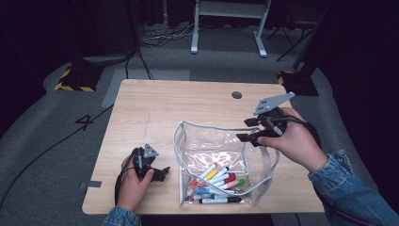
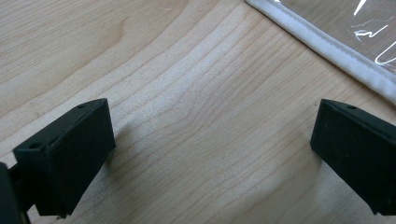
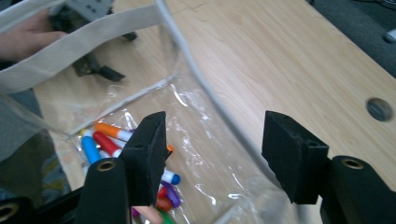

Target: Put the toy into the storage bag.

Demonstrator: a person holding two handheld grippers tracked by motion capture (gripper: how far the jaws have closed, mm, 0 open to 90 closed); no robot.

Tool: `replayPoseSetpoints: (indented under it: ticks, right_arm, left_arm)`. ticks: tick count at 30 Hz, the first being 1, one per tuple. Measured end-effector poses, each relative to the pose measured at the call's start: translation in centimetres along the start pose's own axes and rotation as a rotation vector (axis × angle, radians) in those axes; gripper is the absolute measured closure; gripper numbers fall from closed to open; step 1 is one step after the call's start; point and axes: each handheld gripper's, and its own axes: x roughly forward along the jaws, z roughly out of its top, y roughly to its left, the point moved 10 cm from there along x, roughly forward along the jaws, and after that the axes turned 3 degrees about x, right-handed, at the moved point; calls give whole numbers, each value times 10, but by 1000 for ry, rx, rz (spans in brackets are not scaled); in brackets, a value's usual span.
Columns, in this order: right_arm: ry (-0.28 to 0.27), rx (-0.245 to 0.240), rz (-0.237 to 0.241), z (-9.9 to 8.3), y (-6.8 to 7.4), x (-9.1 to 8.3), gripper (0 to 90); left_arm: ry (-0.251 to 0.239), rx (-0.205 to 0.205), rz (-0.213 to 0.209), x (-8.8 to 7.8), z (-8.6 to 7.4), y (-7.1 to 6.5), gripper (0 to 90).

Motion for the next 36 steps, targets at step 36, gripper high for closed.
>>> replayPoseSetpoints:
  ticks: [36]
  right_arm:
    - [21,362,-128,-184,-99,-4,264]
  left_arm:
    - [3,-5,8,-5,-6,4,0]
